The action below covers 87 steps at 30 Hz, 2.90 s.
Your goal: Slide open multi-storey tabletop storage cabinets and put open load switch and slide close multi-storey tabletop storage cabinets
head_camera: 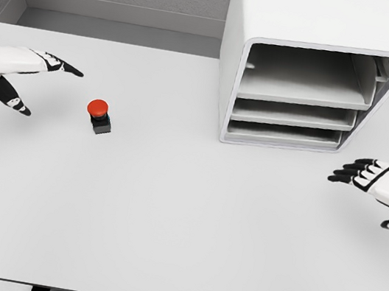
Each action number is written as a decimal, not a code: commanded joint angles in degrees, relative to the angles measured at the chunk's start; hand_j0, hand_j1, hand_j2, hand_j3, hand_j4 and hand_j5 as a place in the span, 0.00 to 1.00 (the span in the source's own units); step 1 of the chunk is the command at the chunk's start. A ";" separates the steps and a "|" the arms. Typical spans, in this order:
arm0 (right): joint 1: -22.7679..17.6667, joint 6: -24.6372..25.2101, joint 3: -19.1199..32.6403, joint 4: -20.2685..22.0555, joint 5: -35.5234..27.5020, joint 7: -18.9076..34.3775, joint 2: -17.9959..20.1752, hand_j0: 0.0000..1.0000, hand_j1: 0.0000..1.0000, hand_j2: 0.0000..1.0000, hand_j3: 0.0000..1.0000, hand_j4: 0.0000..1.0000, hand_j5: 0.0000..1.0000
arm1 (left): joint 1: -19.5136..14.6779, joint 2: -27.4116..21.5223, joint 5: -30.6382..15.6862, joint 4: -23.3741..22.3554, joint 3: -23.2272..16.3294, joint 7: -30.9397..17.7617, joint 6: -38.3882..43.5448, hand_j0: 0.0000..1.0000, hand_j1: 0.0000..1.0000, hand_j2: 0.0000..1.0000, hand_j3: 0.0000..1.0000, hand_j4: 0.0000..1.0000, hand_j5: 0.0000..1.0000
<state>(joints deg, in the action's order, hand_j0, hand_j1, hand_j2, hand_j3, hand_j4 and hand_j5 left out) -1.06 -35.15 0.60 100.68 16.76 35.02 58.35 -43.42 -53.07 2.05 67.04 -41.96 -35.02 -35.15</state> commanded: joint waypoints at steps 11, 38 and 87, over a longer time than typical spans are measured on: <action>11.69 0.15 -9.38 -0.05 -0.41 -0.02 -1.84 1.00 1.00 1.00 1.00 1.00 1.00 | -0.79 2.79 0.67 0.46 -0.49 0.02 0.15 1.00 1.00 1.00 1.00 1.00 1.00; 25.66 6.77 -16.76 -1.63 -3.66 -0.02 -6.68 1.00 1.00 1.00 1.00 1.00 1.00 | -3.43 13.69 16.23 -4.11 -3.21 0.02 0.15 0.98 0.98 0.98 0.98 0.98 0.98; 36.83 18.10 -31.45 -10.59 2.05 -0.02 -13.01 1.00 1.00 1.00 1.00 1.00 1.00 | -4.75 7.19 15.53 0.64 -4.71 0.02 0.15 0.38 0.38 0.38 0.38 0.38 0.38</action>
<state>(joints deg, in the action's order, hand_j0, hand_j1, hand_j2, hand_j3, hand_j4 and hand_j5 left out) 35.51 -16.42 -30.90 89.04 18.75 34.95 43.99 -48.16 -44.62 18.45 67.02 -46.73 -35.02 -35.14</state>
